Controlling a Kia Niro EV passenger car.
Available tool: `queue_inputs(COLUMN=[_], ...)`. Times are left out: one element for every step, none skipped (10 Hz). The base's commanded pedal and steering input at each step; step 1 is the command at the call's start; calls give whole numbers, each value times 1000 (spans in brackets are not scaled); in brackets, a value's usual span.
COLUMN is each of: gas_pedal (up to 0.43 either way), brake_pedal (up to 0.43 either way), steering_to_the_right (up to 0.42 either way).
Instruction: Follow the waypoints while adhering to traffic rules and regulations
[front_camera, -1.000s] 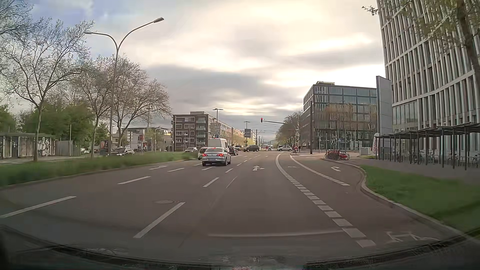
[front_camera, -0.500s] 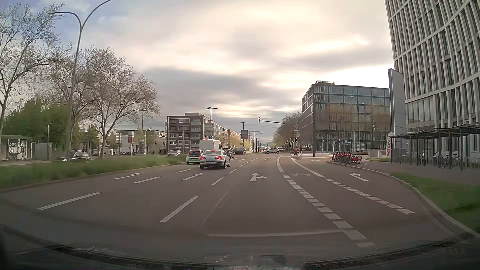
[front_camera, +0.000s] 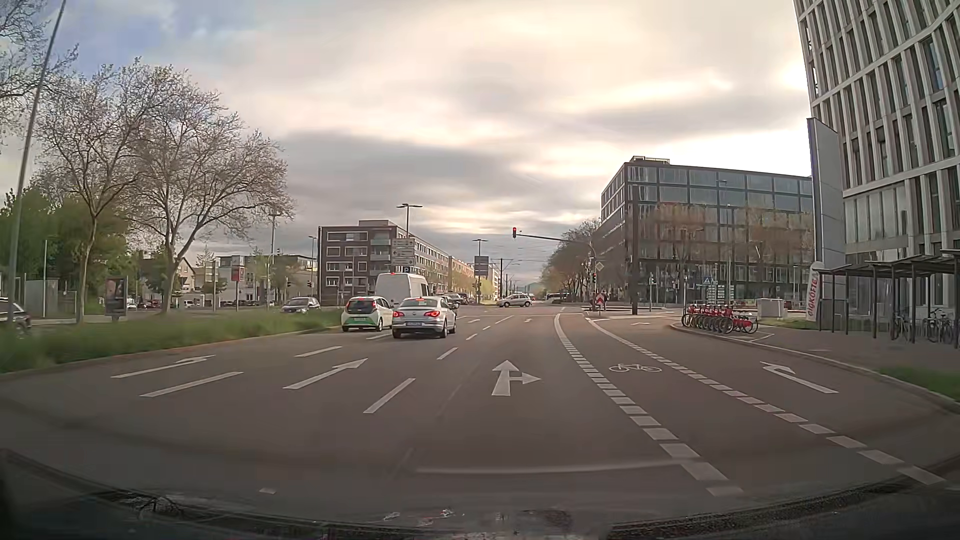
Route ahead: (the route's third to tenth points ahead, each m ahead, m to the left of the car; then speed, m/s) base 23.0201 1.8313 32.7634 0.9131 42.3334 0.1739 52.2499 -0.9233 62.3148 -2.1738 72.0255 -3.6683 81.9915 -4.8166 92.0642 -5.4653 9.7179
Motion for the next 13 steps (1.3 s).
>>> queue_inputs(gas_pedal=[8, 8, 0, 0, 0, 0, 0, 0, 0, 0, 0, 0, 0], brake_pedal=[0, 0, 0, 0, 0, 0, 0, 0, 0, 12, 43, 67, 85], steering_to_the_right=[12, 12, 12, 12, 12, 12, 12, 12, 12, 13, 13, 14, 15])
